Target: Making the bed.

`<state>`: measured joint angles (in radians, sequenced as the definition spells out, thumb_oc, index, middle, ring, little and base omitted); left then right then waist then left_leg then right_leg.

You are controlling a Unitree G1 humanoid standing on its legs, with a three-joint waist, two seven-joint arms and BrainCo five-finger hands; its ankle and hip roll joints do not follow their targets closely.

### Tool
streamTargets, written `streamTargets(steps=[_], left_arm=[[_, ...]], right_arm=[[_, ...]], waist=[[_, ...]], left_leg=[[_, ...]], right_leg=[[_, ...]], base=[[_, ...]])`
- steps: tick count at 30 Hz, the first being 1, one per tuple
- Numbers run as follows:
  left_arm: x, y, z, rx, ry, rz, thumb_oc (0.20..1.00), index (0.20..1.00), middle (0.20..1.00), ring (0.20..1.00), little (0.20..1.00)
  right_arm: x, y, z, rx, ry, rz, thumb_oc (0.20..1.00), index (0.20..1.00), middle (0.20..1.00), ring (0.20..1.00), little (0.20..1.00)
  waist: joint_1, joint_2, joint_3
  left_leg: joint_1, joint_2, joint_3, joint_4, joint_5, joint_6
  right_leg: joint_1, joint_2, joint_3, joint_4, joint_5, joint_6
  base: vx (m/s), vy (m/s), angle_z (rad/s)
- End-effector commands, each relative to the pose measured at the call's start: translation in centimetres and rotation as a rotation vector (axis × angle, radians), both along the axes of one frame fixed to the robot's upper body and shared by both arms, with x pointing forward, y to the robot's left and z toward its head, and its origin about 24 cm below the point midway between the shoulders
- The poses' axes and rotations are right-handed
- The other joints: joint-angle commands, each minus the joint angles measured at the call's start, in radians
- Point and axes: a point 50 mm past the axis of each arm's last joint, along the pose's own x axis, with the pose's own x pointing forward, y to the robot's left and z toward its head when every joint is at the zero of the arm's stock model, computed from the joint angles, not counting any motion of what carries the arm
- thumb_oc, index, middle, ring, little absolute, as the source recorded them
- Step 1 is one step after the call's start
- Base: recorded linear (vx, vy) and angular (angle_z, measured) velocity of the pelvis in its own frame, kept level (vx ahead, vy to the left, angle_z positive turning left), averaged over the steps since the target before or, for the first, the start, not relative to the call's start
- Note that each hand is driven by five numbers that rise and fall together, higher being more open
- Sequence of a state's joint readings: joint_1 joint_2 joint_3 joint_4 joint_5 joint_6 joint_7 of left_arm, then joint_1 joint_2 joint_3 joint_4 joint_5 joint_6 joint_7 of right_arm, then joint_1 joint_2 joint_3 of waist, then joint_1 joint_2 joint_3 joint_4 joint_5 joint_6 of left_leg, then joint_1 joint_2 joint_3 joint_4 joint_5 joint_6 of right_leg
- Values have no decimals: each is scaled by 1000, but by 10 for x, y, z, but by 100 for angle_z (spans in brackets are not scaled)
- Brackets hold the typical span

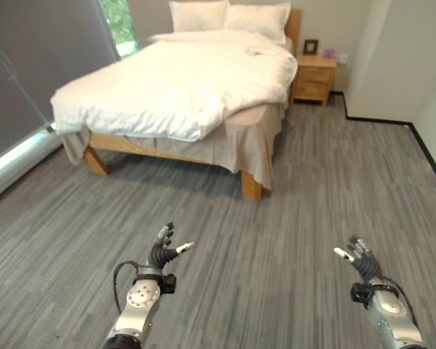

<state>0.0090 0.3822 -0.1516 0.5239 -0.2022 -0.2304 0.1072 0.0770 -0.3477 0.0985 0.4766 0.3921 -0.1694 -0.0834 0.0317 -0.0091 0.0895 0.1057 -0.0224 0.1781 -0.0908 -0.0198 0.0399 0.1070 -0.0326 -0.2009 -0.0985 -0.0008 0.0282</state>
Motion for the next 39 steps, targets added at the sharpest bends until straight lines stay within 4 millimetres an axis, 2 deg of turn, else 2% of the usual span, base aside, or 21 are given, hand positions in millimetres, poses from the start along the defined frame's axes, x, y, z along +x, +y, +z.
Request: streamTargets(steps=[1,8,9,11,15,17,20,21,23,26,27,28,29,30,31,33,34,35,36,37,39], left_arm=[[10,-4,3,-41,-51,56,1000,1000,1000,1000,1000],[9,-15,1,-66,-35,50,1000,1000,1000,1000,1000],[11,-20,5,-90,-56,34,1000,1000,1000,1000,1000],[11,-22,6,-95,-57,24,1000,1000,1000,1000,1000],[11,-26,7,-93,-51,0,1000,1000,1000,1000,1000],[11,-27,6,-82,-45,-6,1000,1000,1000,1000,1000],[14,-25,8,-54,-49,-12,1000,1000,1000,1000,1000],[13,-25,8,-55,-49,-12,1000,1000,1000,1000,1000],[20,-23,9,-25,-52,-22,1000,1000,1000,1000,1000],[21,-25,12,-7,-63,-31,1000,1000,1000,1000,1000],[19,-26,11,-9,-55,-47,1000,1000,1000,1000,1000],[13,-30,6,-22,-34,-67,1000,1000,1000,1000,1000],[13,-30,6,-22,-35,-67,1000,1000,1000,1000,1000],[14,-34,5,-38,-23,-75,1000,1000,1000,1000,1000],[19,-41,13,-75,-46,-115,1000,1000,1000,1000,1000],[26,-47,19,-71,-70,-164,1000,1000,1000,1000,1000],[30,-50,22,-59,-83,-183,1000,1000,1000,1000,1000],[31,-50,23,-59,-84,-183,1000,1000,1000,1000,1000],[32,-57,22,-91,-83,-204,1000,1000,1000,1000,1000],[32,-57,22,-90,-83,-204,1000,1000,1000,1000,1000],[27,-62,19,-105,-74,-241,1000,1000,1000,1000,1000]], right_arm=[[14,15,17,-78,-101,104,1000,1000,1000,1000,1000],[14,21,17,-127,-90,160,1000,1000,1000,1000,1000],[17,22,20,-123,-103,167,1000,1000,1000,1000,1000],[16,22,21,-119,-106,162,1000,1000,1000,1000,1000],[14,30,18,-69,-107,152,1000,1000,1000,1000,1000],[14,33,16,-62,-100,158,1000,1000,1000,1000,1000],[6,38,13,-42,-84,188,1000,1000,1000,1000,1000],[6,38,13,-42,-83,188,1000,1000,1000,1000,1000],[1,32,10,-65,-66,177,1000,1000,1000,1000,1000],[-2,29,11,-57,-63,167,1000,1000,1000,1000,1000],[-5,26,11,-50,-64,153,1000,1000,1000,1000,1000],[-8,22,5,-39,-35,129,1000,1000,1000,1000,1000],[-8,22,5,-39,-35,129,1000,1000,1000,1000,1000],[-7,19,5,-13,-41,90,1000,1000,1000,1000,1000],[-6,13,10,70,-79,11,1000,1000,1000,1000,1000],[-3,9,14,39,-89,19,1000,1000,1000,1000,1000],[5,3,18,-8,-95,31,1000,1000,1000,1000,1000],[5,3,18,-8,-96,31,1000,1000,1000,1000,1000],[13,0,23,-20,-113,25,1000,1000,1000,1000,1000],[13,0,24,-19,-113,25,1000,1000,1000,1000,1000],[21,0,32,-17,-158,51,1000,1000,1000,1000,1000]], waist=[[15,-31,0],[8,-32,29],[8,-24,52],[7,-24,61],[-19,2,120],[-24,5,130],[-72,-2,126],[-75,4,129],[-121,-3,118],[-138,3,102],[-137,6,84],[-144,11,65],[-145,8,63],[-145,2,58],[-138,-40,75],[-100,-68,116],[-72,-78,130],[-73,-79,129],[-40,-81,136],[-40,-83,135],[17,-62,119]], left_leg=[[-22,45,-49,4,36,-82],[-44,34,-20,4,23,-65],[-43,24,-12,4,9,-43],[-34,13,-11,4,-2,-28],[17,13,-26,4,-35,7],[30,16,-31,4,-37,5],[127,26,-75,4,-70,-42],[133,33,-78,4,-73,-43],[220,71,-131,4,-101,-97],[272,109,-145,4,-85,-116],[279,130,-165,13,-44,-131],[238,193,-165,189,119,-168],[236,191,-167,188,121,-168],[156,223,-162,345,245,-180],[-49,258,-135,668,321,-132],[-196,229,-121,823,255,-101],[-285,198,-117,826,202,-92],[-287,196,-117,826,203,-91],[-376,153,-113,762,166,-95],[-376,150,-112,757,170,-94],[-394,80,-96,413,180,-84]], right_leg=[[-19,-120,-11,18,91,121],[-64,-135,8,41,98,140],[-129,-150,30,182,87,144],[-165,-158,49,282,94,151],[-362,-147,100,650,207,171],[-409,-150,108,678,203,173],[-475,-158,107,391,195,160],[-463,-153,99,383,197,160],[-491,-156,111,63,278,197],[-484,-149,95,52,305,217],[-461,-142,85,64,284,207],[-424,-86,107,125,264,158],[-425,-89,107,125,265,158],[-387,-68,102,141,233,118],[-299,-45,95,130,178,39],[-227,-31,109,114,133,5],[-183,-29,118,106,114,2],[-185,-31,117,106,115,3],[-125,-29,124,94,95,6],[-127,-32,124,94,96,7],[-51,6,142,100,32,14]], base=[[31,40,-12],[40,93,-11],[58,186,-23],[93,168,-26],[110,166,-15],[254,41,10],[492,-73,10],[371,-127,33],[689,-245,61],[459,-175,62],[752,-398,55],[526,-314,51],[555,-398,58],[551,-571,72],[717,-742,75],[569,-526,49],[320,-197,-21],[507,-146,-49],[306,-48,-38],[722,-73,-27],[620,-4,-55]])
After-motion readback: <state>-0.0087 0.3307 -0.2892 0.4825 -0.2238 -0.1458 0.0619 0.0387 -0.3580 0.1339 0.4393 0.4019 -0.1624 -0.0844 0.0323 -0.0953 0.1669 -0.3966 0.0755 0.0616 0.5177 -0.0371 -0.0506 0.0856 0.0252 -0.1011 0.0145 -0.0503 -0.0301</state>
